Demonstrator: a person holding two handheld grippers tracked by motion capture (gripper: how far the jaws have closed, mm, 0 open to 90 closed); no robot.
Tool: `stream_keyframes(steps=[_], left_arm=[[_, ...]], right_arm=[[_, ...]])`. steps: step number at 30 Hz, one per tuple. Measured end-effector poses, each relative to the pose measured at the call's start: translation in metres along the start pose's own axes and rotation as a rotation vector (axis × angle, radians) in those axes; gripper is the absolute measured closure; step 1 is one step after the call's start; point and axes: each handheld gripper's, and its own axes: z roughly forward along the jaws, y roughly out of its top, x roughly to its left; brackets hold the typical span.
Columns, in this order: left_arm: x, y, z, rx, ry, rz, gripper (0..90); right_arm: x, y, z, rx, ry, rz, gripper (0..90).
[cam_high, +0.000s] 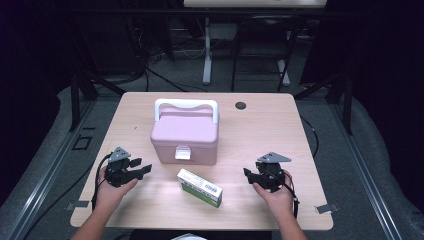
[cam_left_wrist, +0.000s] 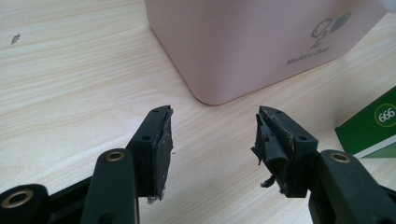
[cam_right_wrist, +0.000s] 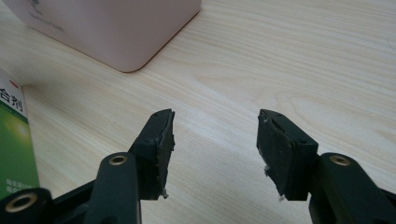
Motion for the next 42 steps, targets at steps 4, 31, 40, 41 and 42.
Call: stream_keyframes(steps=[4, 31, 40, 41, 42], left_arm=[[-0.001, 0.0, -0.001, 0.003, 0.002, 0.008, 45.7], [-0.007, 0.002, -0.004, 0.001, -0.029, 0.005, 45.7], [-0.006, 0.002, -0.004, 0.006, -0.035, 0.006, 45.8], [-0.007, 0.002, -0.004, 0.006, -0.037, 0.007, 45.8], [-0.007, 0.002, -0.004, 0.006, -0.037, 0.007, 45.8]], right_arm=[[0.002, 0.001, -0.002, -0.004, 0.006, -0.006, 43.8], [0.013, 0.005, -0.008, -0.018, 0.071, -0.031, 48.6], [0.022, 0.01, -0.013, -0.013, 0.111, -0.048, 48.3], [0.026, 0.013, -0.016, -0.015, 0.123, -0.065, 48.1], [0.026, 0.013, -0.016, -0.015, 0.123, -0.065, 48.1]])
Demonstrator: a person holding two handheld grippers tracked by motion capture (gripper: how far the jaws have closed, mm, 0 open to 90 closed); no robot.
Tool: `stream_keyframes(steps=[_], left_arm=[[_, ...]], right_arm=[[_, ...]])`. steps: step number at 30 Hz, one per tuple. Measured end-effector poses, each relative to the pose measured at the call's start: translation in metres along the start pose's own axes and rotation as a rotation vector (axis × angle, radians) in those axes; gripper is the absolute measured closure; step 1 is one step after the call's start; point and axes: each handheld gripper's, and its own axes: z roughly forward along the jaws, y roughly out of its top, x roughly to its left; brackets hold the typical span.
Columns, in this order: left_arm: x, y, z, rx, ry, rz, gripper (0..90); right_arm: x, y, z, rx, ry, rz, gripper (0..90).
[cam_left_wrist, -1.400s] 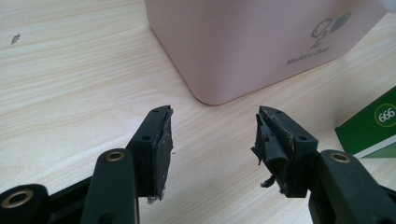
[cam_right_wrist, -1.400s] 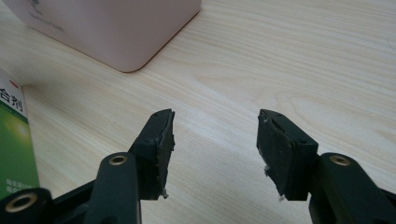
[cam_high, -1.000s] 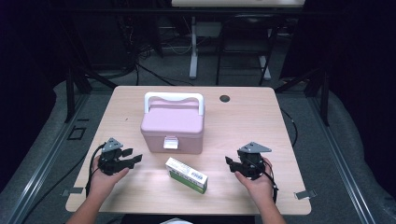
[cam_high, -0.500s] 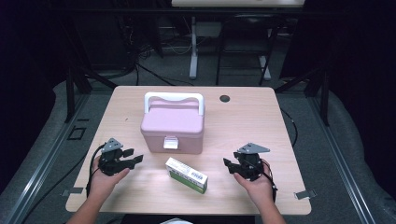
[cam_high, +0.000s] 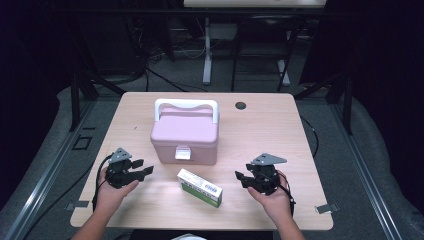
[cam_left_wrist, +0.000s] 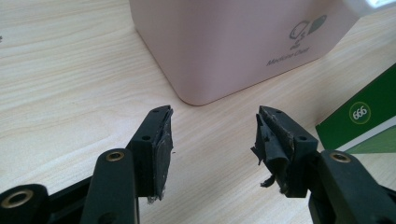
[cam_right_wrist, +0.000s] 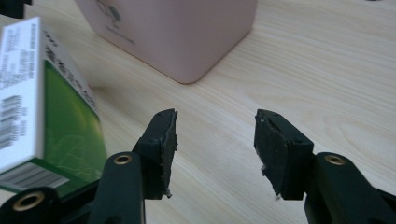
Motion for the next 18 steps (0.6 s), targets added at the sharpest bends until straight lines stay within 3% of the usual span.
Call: stream_keyframes(steps=[18], left_arm=[[-0.001, 0.0, 0.002, -0.003, -0.001, -0.001, 45.8]], right_arm=[[0.041, 0.023, -0.007, -0.012, 0.152, -0.085, 45.1]])
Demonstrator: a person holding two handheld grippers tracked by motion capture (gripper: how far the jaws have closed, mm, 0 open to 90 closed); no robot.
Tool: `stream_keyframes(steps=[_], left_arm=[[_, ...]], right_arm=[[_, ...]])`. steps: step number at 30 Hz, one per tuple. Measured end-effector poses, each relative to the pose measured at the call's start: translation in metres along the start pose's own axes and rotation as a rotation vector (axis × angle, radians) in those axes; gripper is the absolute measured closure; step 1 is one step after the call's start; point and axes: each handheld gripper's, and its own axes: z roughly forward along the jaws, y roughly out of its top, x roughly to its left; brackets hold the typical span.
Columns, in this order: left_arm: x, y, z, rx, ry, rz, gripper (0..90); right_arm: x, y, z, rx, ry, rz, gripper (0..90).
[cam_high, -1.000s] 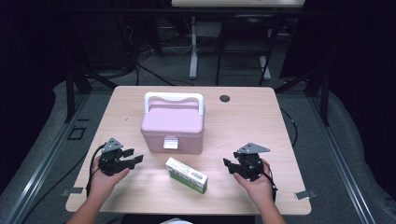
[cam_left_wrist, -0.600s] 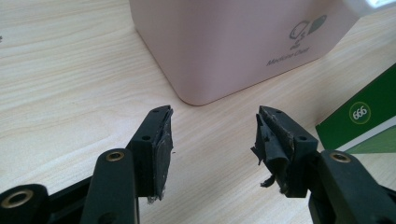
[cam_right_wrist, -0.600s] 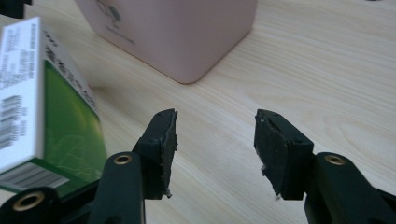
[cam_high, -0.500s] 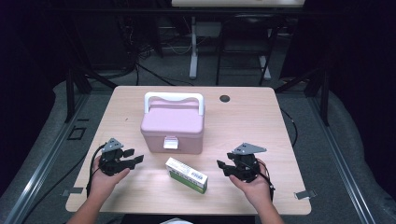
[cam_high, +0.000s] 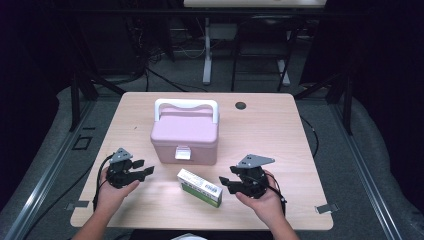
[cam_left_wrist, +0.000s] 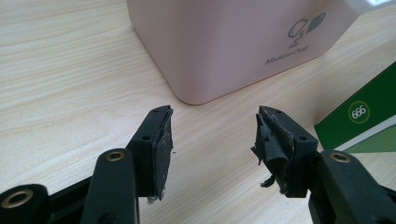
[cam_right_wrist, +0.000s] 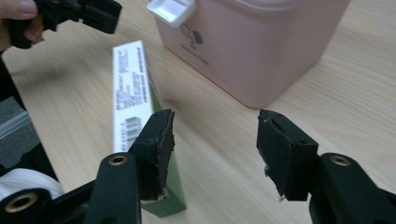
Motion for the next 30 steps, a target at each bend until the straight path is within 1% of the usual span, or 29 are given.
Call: stream_keyframes(steps=[1, 2, 3, 4, 5, 6, 8, 9, 15, 20, 23, 24, 26, 30], left_arm=[[0.0, 0.0, 0.0, 0.0, 0.0, 0.0, 45.8], [0.0, 0.0, 0.0, 0.0, 0.0, 0.0, 45.8], [0.0, 0.0, 0.0, 0.0, 0.0, 0.0, 45.8], [0.0, 0.0, 0.0, -0.001, 0.0, 0.0, 45.8], [0.0, 0.0, 0.0, -0.001, 0.0, 0.0, 45.8], [0.0, 0.0, 0.0, -0.001, 0.0, 0.0, 45.8], [0.0, 0.0, 0.0, -0.001, 0.0, 0.0, 45.8], [0.0, 0.0, 0.0, 0.001, -0.001, 0.002, 45.8], [0.0, 0.0, 0.0, 0.002, -0.002, 0.001, 45.8], [0.0, 0.0, 0.0, 0.001, -0.001, 0.001, 45.8], [0.0, 0.0, 0.0, 0.002, -0.001, 0.002, 45.8], [0.0, 0.0, 0.0, 0.003, -0.001, 0.004, 45.8], [0.0, 0.0, 0.0, 0.002, -0.001, 0.003, 45.8], [0.0, 0.0, 0.0, 0.003, 0.001, 0.002, 45.8]], right_arm=[[0.002, 0.001, 0.0, -0.004, 0.005, -0.005, 44.7], [0.005, 0.002, 0.001, -0.005, 0.018, -0.006, 44.4], [0.009, 0.004, 0.002, -0.006, 0.043, -0.009, 44.2], [0.011, 0.004, 0.003, -0.007, 0.051, -0.011, 44.2], [0.011, 0.004, 0.003, -0.007, 0.051, -0.011, 44.2], [0.016, 0.005, 0.006, -0.001, 0.065, -0.021, 44.2], [0.018, 0.005, 0.008, 0.0, 0.07, -0.023, 44.2], [0.021, 0.005, 0.011, 0.007, 0.08, -0.029, 44.4], [0.026, 0.004, 0.02, 0.028, 0.107, -0.036, 45.6], [0.029, 0.002, 0.025, 0.036, 0.118, -0.038, 45.9], [0.031, 0.0, 0.029, 0.049, 0.116, -0.041, 48.0], [0.033, -0.002, 0.033, 0.065, 0.118, -0.044, 49.7], [0.034, -0.002, 0.034, 0.069, 0.121, -0.044, 50.4], [0.037, -0.004, 0.04, 0.087, 0.114, -0.061, 53.8]])
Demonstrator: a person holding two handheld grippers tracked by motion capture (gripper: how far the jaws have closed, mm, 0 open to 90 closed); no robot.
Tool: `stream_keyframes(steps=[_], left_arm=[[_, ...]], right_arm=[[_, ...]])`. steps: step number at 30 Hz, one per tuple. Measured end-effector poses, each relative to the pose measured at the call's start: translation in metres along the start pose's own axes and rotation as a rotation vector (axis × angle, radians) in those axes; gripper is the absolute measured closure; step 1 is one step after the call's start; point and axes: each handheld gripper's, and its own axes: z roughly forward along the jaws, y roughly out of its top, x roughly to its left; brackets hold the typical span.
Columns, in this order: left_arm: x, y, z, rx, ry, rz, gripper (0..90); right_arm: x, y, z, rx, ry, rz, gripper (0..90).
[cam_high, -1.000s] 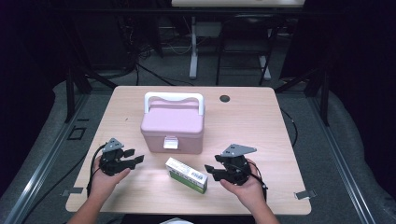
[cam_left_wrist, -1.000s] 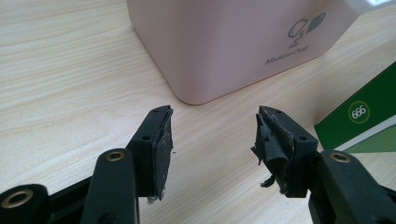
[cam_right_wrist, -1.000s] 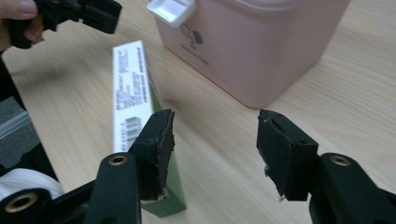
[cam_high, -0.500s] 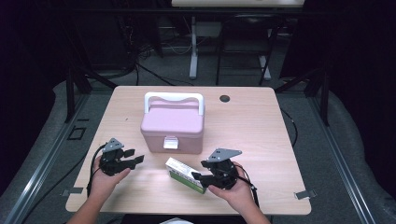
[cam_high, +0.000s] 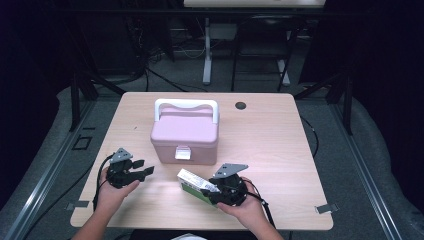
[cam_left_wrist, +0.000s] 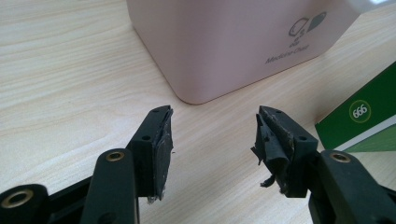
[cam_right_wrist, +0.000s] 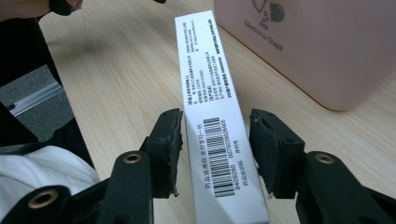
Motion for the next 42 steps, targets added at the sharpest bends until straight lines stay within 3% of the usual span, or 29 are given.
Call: stream_keyframes(steps=[4, 12, 22, 32, 42], left_arm=[[0.0, 0.0, 0.0, 0.0, 0.0, -0.002, 45.8], [0.0, 0.0, 0.0, 0.001, 0.003, -0.004, 45.7], [0.001, 0.0, -0.001, 0.0, 0.003, -0.011, 45.7], [0.001, 0.0, -0.001, 0.002, 0.003, -0.011, 45.7], [0.001, 0.0, 0.0, 0.002, 0.004, -0.011, 45.7]], right_arm=[[0.0, 0.0, 0.002, -0.005, -0.004, 0.006, 56.3], [0.001, 0.001, 0.001, -0.013, -0.01, -0.029, 61.4], [-0.009, -0.001, -0.008, -0.005, -0.009, -0.018, 61.9], [-0.033, -0.01, -0.026, -0.025, -0.074, 0.032, 61.9], [-0.068, -0.024, -0.052, -0.055, -0.176, 0.112, 62.0]])
